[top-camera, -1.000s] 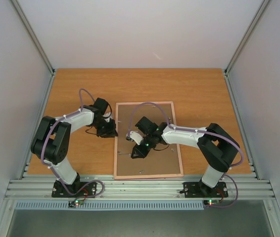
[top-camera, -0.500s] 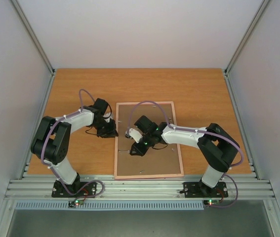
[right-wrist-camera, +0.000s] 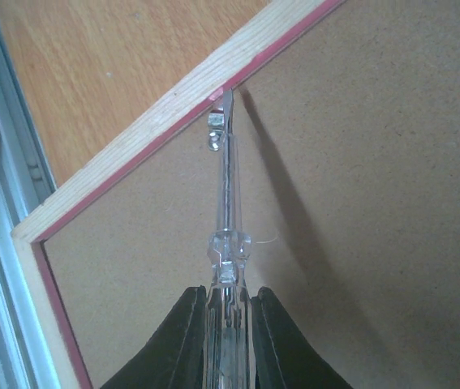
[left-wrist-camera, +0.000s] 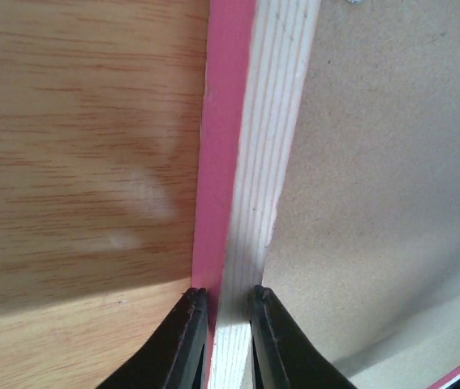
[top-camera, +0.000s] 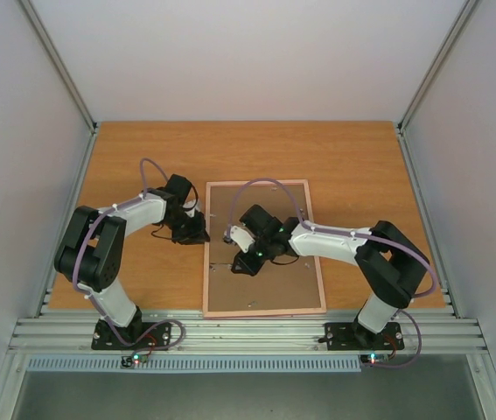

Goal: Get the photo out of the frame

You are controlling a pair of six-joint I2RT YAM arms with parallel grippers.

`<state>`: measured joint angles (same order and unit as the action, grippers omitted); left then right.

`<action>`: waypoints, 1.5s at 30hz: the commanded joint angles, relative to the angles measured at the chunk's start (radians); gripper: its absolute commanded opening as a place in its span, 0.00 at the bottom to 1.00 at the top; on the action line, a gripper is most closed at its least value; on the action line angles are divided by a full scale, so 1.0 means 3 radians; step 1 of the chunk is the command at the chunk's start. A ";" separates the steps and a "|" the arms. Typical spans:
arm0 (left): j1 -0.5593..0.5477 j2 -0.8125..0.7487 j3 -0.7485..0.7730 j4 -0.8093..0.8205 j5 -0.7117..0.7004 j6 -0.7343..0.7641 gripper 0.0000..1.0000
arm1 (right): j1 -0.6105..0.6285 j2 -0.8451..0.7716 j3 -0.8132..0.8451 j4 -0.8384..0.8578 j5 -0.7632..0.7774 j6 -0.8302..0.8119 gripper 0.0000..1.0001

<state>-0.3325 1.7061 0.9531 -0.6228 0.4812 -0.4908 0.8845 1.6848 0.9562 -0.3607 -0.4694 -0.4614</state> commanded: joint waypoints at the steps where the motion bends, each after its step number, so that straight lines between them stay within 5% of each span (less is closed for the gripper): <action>1: -0.0018 0.0021 -0.0054 0.0047 -0.0039 -0.0033 0.16 | 0.0041 -0.0220 -0.0012 -0.0085 -0.0058 -0.0053 0.01; 45: -0.0019 0.0017 -0.0120 0.0077 -0.0052 -0.0100 0.15 | 0.0150 -0.0227 -0.0129 -0.0030 0.0406 0.0138 0.01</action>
<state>-0.3313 1.7042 0.9466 -0.6125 0.4870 -0.5129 0.9234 1.6604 0.9310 -0.3542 -0.3962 -0.4271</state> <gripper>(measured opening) 0.146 0.152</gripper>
